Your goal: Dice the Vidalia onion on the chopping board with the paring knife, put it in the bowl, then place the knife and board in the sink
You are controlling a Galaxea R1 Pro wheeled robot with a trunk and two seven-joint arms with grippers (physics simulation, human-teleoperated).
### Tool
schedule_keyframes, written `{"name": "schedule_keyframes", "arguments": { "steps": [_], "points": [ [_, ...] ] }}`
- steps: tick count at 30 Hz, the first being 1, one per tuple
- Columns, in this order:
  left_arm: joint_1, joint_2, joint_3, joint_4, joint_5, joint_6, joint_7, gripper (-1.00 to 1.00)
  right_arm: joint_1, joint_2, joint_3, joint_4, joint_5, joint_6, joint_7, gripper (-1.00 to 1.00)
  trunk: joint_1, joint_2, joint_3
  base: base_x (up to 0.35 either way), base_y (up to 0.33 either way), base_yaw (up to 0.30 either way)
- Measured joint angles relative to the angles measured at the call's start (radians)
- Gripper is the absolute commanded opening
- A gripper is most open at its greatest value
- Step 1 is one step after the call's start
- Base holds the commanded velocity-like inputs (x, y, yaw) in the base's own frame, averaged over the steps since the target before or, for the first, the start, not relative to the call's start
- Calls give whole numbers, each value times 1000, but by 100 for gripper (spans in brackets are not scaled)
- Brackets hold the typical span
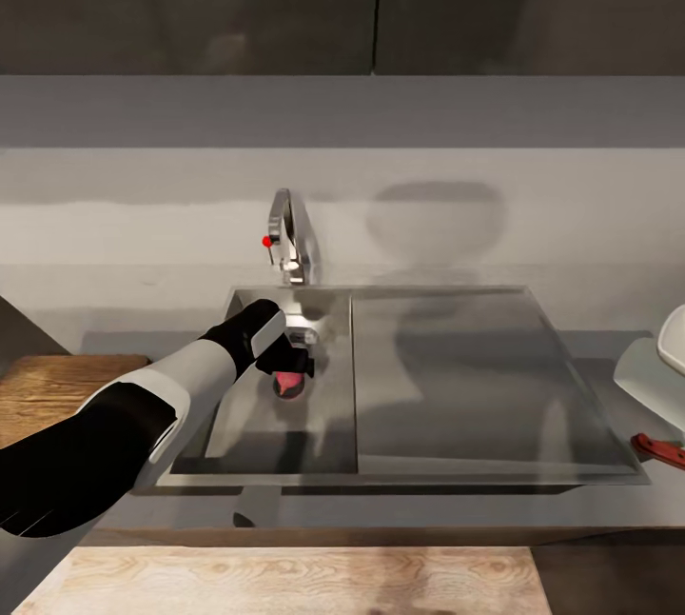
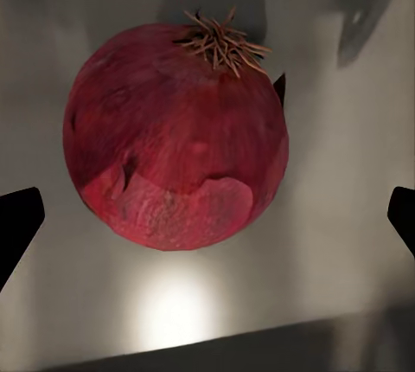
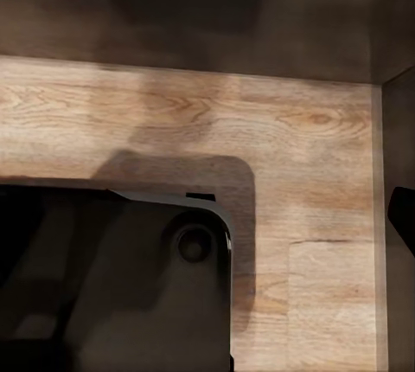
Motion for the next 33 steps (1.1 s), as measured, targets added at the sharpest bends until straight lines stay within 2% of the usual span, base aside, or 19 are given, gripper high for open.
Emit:
{"name": "schedule_keyframes", "arguments": {
  "steps": [33],
  "points": [
    [0,-1,0,0,-1,0,0,100,0,0,0,0,0,0,0,100,0,0,-2,16,19,0]
  ]
}}
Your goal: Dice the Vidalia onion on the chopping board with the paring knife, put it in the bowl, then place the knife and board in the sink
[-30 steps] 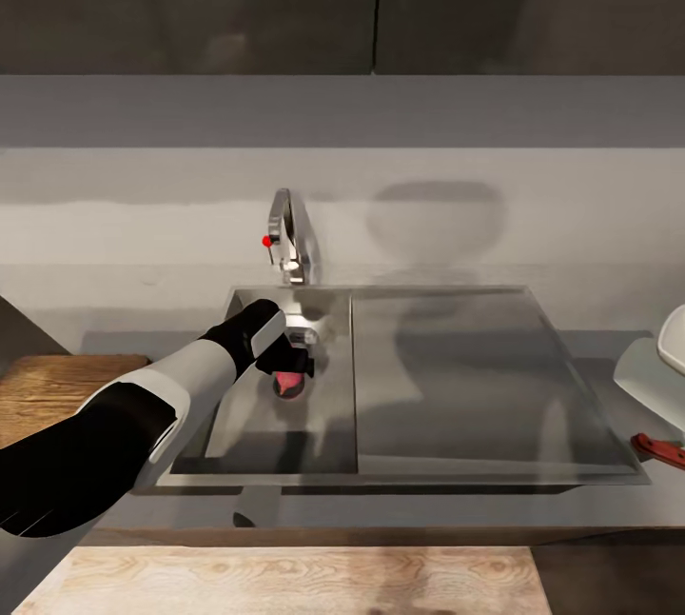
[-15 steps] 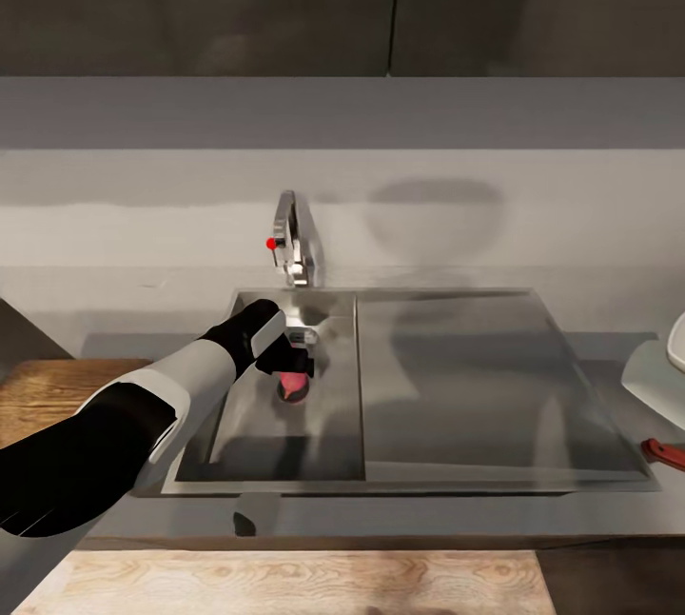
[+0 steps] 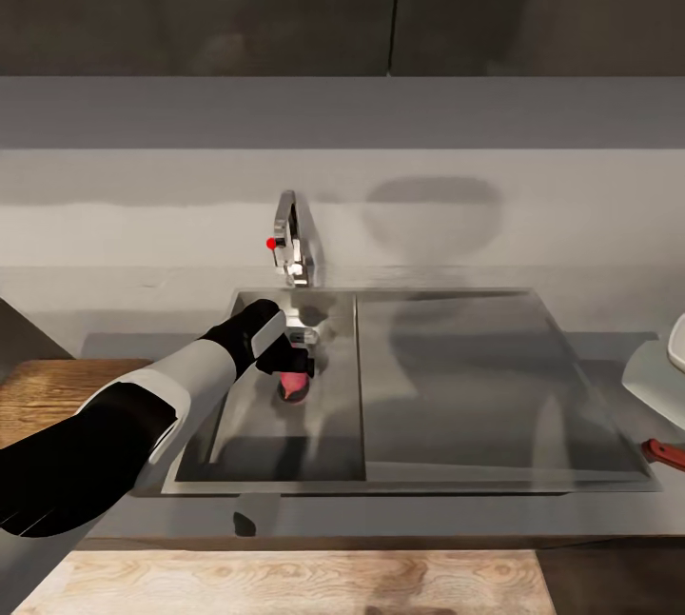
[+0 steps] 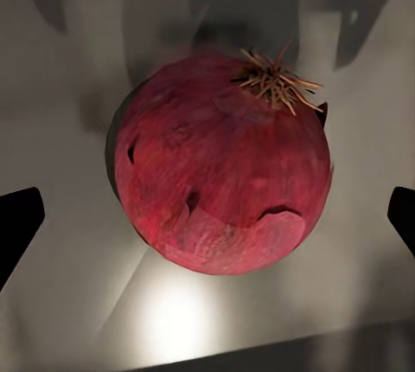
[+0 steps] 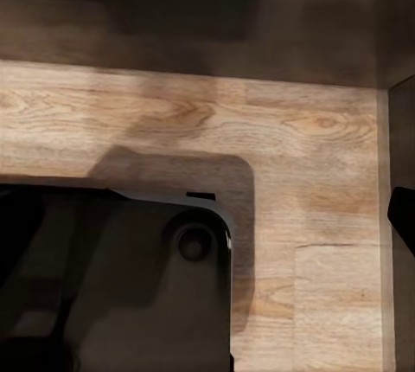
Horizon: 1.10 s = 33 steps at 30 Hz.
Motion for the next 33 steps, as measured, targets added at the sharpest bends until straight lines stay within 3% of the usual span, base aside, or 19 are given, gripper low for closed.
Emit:
{"name": "schedule_keyframes", "arguments": {
  "steps": [33],
  "points": [
    [2,-2,-4,0,-1,0,0,100,0,-3,2,0,1,2,1,100,0,0,-16,23,0,0]
  ]
}}
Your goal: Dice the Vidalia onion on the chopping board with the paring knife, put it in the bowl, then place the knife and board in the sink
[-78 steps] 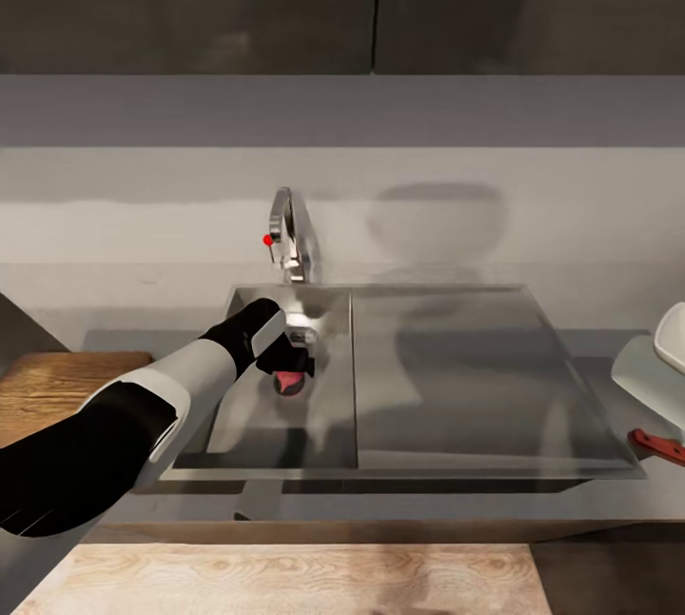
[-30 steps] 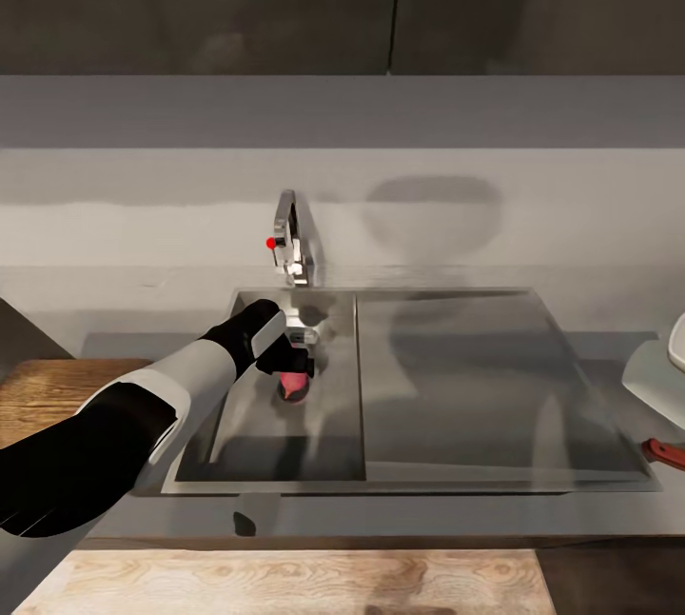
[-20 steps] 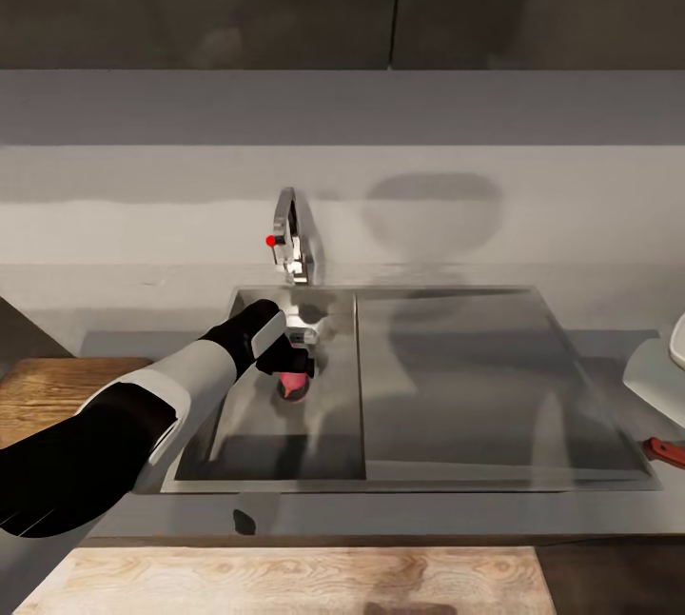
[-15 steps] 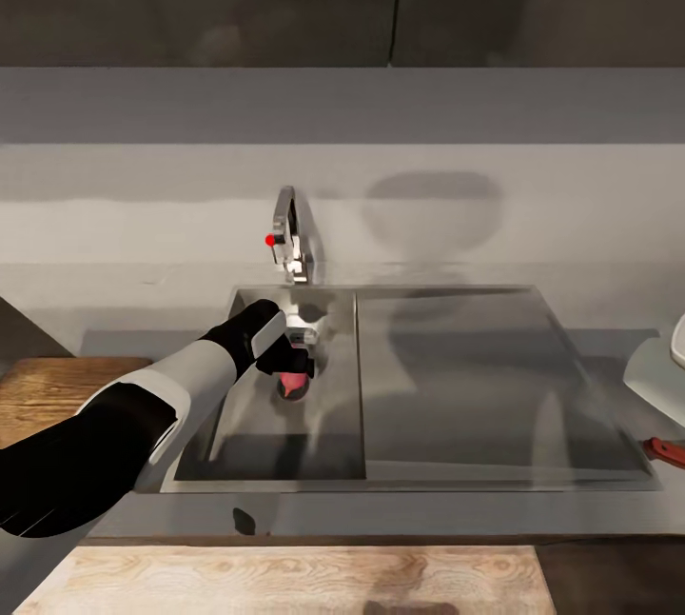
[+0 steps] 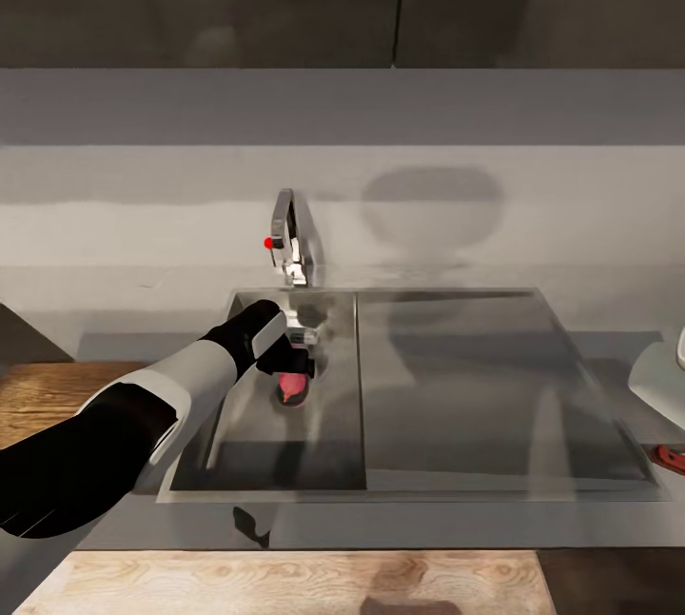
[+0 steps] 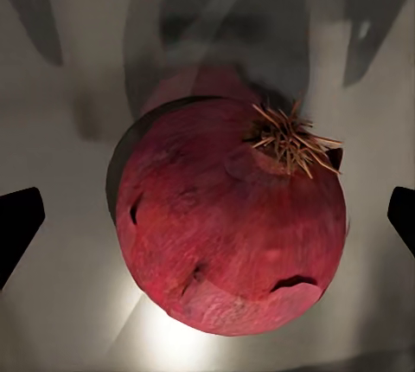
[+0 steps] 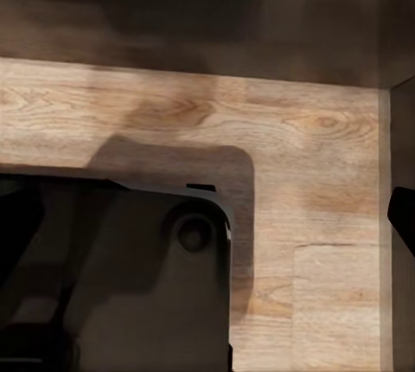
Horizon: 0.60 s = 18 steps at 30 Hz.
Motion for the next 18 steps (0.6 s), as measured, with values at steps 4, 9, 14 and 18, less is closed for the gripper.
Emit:
{"name": "schedule_keyframes", "arguments": {
  "steps": [4,9,14,18],
  "points": [
    [7,0,0,0,0,0,0,100,0,-6,1,1,2,0,1,100,0,0,0,0,0,0],
    [10,0,-7,-12,-8,16,1,100,-3,9,8,-2,6,-1,6,100,0,0,0,0,0,0],
    [13,0,-6,-12,-8,18,1,100,-3,35,8,-1,6,0,5,100,0,0,0,0,0,0],
    [14,0,-6,-12,-8,19,1,100,-3,45,8,-2,6,0,5,100,0,0,0,0,0,0]
  ]
}}
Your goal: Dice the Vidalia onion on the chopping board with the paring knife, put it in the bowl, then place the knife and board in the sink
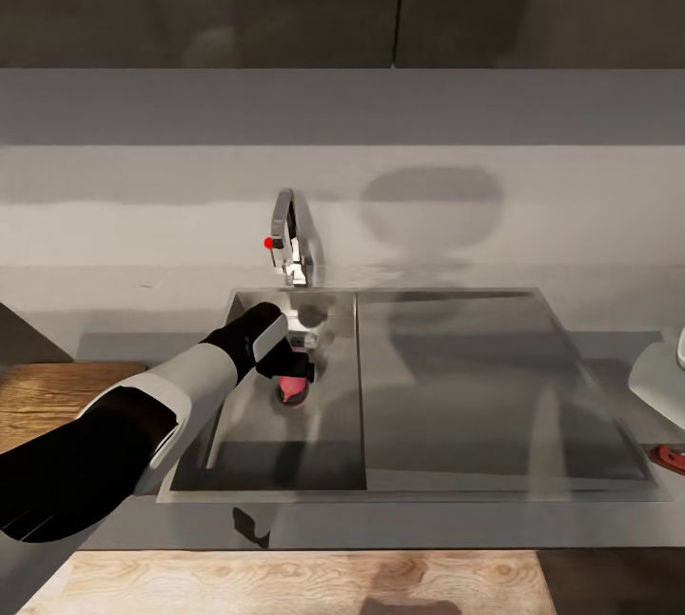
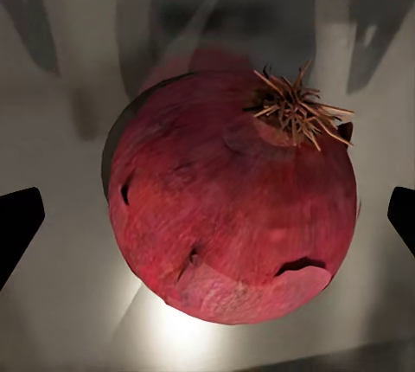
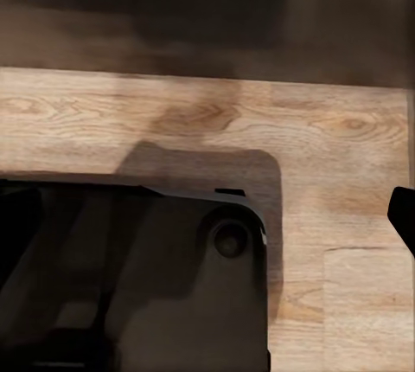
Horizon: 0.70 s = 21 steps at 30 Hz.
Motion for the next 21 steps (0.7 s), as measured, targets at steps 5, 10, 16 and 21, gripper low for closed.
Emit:
{"name": "schedule_keyframes", "arguments": {
  "steps": [5,10,16,21],
  "points": [
    [0,0,-1,0,0,0,0,100,0,1,0,0,0,0,0,100,0,0,0,0,0,0],
    [0,0,-1,0,0,0,0,100,0,1,0,0,0,-1,0,100,0,0,0,0,0,0],
    [0,0,-2,0,0,0,0,100,0,2,0,0,0,-1,0,100,0,0,0,38,0,0],
    [0,0,-2,0,0,-1,0,100,0,4,0,0,0,-1,0,100,0,0,0,29,0,0]
  ]
}}
